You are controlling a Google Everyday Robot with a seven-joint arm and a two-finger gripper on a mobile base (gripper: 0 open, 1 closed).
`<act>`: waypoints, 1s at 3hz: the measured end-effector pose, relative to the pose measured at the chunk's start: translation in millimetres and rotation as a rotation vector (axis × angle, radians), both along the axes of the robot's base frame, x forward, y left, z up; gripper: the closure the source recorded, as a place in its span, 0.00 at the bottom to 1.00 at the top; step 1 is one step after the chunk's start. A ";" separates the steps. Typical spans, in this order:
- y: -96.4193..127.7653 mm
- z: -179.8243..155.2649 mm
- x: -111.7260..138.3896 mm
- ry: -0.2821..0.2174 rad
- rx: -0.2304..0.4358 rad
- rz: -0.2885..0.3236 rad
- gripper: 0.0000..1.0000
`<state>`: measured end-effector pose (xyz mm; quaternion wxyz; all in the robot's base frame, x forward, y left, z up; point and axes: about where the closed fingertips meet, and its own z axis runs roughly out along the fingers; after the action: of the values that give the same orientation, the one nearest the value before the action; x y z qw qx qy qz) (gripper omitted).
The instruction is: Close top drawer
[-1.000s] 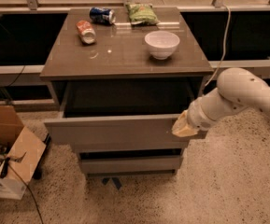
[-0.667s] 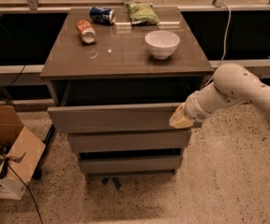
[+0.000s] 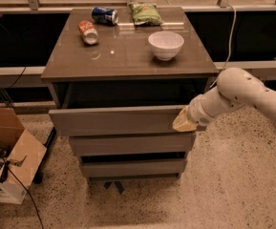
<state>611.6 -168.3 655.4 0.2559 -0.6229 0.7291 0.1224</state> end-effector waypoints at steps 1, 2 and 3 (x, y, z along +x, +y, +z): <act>-3.0 -11.5 23.8 -0.045 -0.004 -0.023 1.00; -8.9 -17.6 41.5 -0.071 -0.014 -0.042 1.00; -8.9 -17.6 41.5 -0.071 -0.014 -0.042 0.81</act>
Offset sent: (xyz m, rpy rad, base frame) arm 0.0859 -0.0319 -0.0253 -0.0482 -0.1387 -0.0985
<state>653.1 -177.1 637.8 0.2800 -0.6130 0.7333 0.0897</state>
